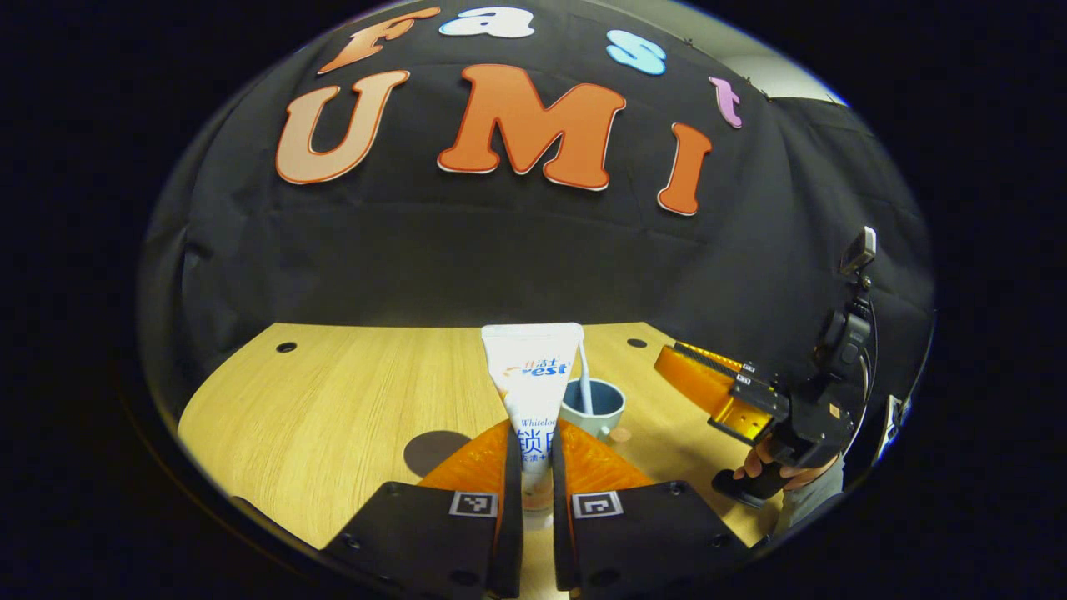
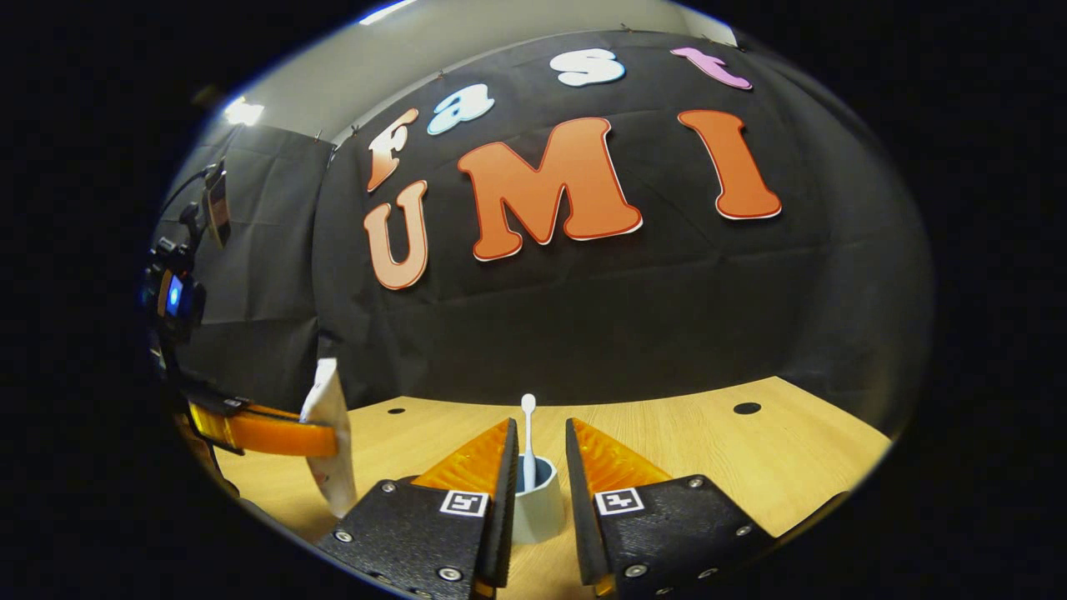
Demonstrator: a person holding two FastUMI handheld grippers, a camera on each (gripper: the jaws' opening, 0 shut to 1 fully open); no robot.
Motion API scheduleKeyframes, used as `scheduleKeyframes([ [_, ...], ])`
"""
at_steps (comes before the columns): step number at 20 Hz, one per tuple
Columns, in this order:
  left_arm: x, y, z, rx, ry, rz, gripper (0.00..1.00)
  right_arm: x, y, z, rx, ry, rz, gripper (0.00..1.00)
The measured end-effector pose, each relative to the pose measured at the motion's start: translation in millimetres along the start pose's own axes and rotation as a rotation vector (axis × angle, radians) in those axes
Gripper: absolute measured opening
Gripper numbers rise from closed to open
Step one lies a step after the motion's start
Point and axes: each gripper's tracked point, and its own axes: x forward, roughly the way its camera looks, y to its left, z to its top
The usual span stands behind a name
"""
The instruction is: Put the toothbrush and toothpaste on the desktop into the cup, then pick up the cup and place it on the coaster on the desktop.
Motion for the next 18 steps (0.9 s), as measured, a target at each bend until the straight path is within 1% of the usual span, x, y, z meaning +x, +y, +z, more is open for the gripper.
scheduleKeyframes([
  [1,3.9,-3.7,3.3,0.003,-0.016,-0.014,0.18,-3.7,-0.5,0.6,-0.010,0.004,0.000,0.36],
  [5,20.1,-15.7,22.0,0.010,-0.100,-0.066,0.18,-19.0,-5.4,-0.1,-0.033,0.018,-0.008,0.43],
  [6,23.1,-18.3,25.4,0.009,-0.116,-0.078,0.18,-22.2,-6.5,0.0,-0.037,0.021,-0.010,0.37],
  [7,26.5,-21.6,28.3,0.005,-0.129,-0.089,0.18,-25.8,-8.7,-1.1,-0.040,0.025,-0.013,0.45],
  [11,37.0,-33.0,33.0,-0.008,-0.152,-0.131,0.19,-36.8,-17.5,-6.3,-0.037,0.043,-0.034,0.51],
  [14,41.8,-33.9,39.3,0.002,-0.179,-0.141,0.18,-46.2,-24.9,-11.7,-0.042,0.061,-0.054,0.54],
  [18,54.4,-39.7,51.7,-0.021,-0.227,-0.157,0.18,-59.1,-35.1,-10.5,-0.081,0.071,-0.081,0.55],
])
